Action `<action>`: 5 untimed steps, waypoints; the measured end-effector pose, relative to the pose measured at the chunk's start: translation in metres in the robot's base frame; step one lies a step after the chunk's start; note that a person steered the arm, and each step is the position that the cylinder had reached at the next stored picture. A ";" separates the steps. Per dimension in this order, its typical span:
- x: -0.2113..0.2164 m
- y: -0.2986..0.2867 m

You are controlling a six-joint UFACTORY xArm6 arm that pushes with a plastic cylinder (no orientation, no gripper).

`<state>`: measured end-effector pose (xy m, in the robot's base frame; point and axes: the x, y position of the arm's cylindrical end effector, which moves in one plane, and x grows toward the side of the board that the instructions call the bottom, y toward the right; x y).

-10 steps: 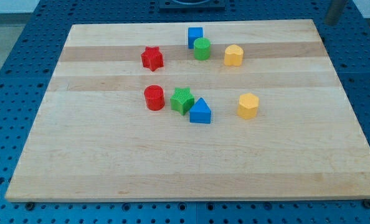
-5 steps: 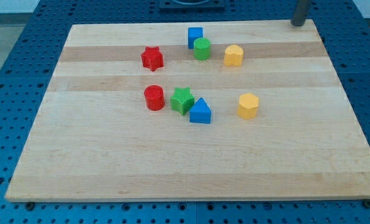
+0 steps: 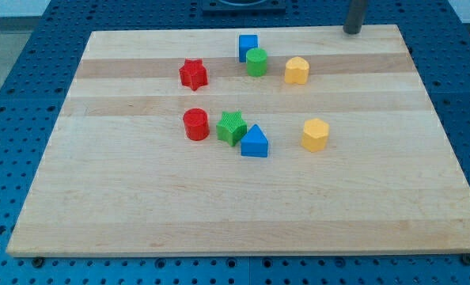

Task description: Point your arm at the yellow hexagon

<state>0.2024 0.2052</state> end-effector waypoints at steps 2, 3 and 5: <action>0.000 -0.015; 0.000 -0.028; 0.038 -0.024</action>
<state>0.2401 0.1814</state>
